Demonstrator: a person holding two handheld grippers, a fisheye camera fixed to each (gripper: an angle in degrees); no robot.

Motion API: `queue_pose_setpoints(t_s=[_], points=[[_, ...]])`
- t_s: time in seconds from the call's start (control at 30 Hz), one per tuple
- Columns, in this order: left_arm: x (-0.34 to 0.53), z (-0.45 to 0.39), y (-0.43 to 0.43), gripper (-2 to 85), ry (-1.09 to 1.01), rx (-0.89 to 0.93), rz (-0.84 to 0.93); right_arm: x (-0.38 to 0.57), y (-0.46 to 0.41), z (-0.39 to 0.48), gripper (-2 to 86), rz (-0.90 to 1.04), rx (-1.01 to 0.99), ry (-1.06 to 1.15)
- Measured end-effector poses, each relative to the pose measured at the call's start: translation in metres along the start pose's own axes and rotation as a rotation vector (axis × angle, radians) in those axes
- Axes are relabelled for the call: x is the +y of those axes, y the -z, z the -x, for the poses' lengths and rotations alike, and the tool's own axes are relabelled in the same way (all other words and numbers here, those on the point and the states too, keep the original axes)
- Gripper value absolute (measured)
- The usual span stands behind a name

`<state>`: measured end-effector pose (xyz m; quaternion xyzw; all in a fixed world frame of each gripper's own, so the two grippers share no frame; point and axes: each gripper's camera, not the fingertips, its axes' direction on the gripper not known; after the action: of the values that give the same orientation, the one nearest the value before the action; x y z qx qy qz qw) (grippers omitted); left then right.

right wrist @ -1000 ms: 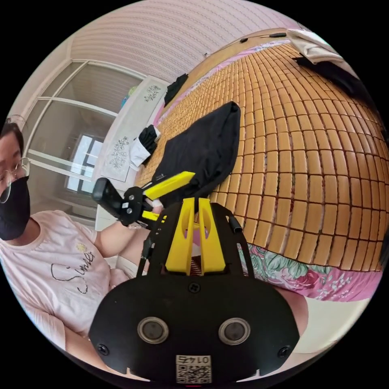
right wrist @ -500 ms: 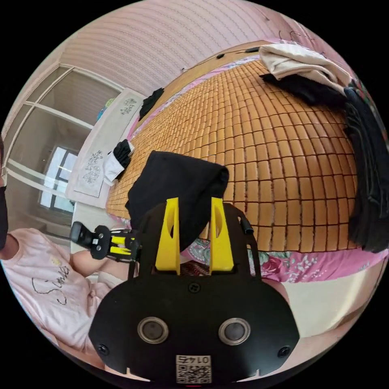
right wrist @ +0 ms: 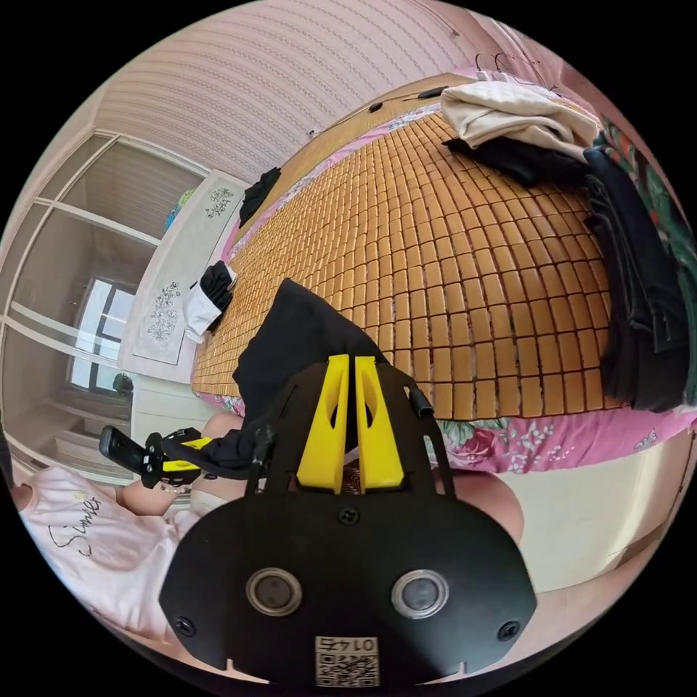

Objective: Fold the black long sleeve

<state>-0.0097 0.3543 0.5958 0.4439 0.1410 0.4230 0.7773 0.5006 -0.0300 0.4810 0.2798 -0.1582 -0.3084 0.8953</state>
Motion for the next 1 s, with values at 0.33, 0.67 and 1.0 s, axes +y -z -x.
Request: queue_pose_setpoints(t_s=[0.33, 0.67, 1.0], points=[[0.030, 0.042, 0.069, 3.8, 0.274, -0.100, -0.199, -0.120, 0.000, 0.156, 0.6, 0.132, 0.044, 0.244], [0.097, 0.159, 0.071, 4.2, 0.675, -0.241, 0.010, -0.230, -0.163, 0.283, 1.0, 0.308, 0.177, 0.348], [0.125, 0.212, 0.105, 4.0, 0.836, -0.193, 0.084, -0.245, -0.208, 0.315, 8.0, 0.503, 0.324, 0.553]])
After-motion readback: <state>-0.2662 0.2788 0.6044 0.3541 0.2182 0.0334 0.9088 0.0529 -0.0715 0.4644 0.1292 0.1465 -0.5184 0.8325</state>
